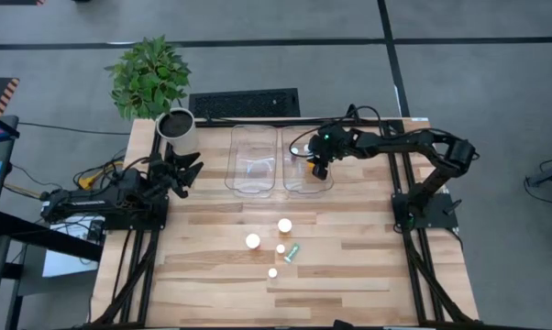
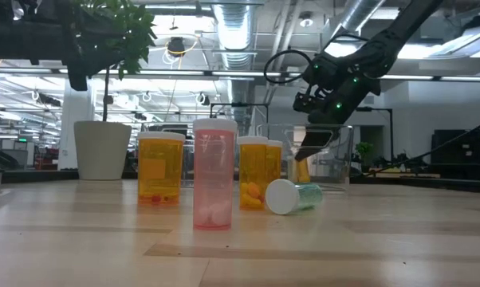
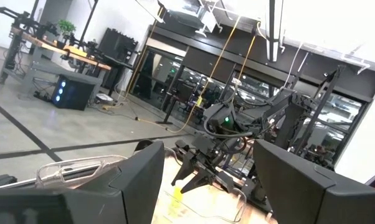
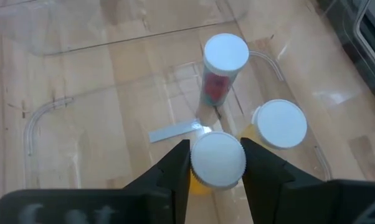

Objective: Pick and place medicine bottles into bin by pill shape (circle, oval)
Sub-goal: Put the right small orange tablet bottle into the right transparent bin

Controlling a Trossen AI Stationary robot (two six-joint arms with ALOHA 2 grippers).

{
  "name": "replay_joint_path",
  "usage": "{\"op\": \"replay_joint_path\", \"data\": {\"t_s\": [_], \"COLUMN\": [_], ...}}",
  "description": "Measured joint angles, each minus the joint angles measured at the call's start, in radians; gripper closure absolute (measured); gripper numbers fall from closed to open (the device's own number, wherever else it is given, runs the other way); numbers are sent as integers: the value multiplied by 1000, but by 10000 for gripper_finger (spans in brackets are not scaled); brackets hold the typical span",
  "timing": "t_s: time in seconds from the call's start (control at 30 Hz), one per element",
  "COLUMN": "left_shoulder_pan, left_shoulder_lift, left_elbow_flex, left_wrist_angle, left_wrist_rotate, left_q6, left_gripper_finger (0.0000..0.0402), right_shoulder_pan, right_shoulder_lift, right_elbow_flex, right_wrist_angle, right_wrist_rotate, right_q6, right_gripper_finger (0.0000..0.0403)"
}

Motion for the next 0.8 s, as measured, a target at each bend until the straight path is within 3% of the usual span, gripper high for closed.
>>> {"op": "replay_joint_path", "data": {"t_s": [0.8], "left_shoulder_pan": [0], "left_shoulder_lift": [0], "left_elbow_flex": [0], "left_wrist_angle": [0], "left_wrist_rotate": [0], "left_q6": [0], "left_gripper_finger": [162], "right_shoulder_pan": [0], "right_shoulder_lift": [0], "right_elbow_flex": [1], "right_wrist_angle": [-39], "right_wrist_rotate": [0], "right_q6": [0], "right_gripper_finger": [236]}}
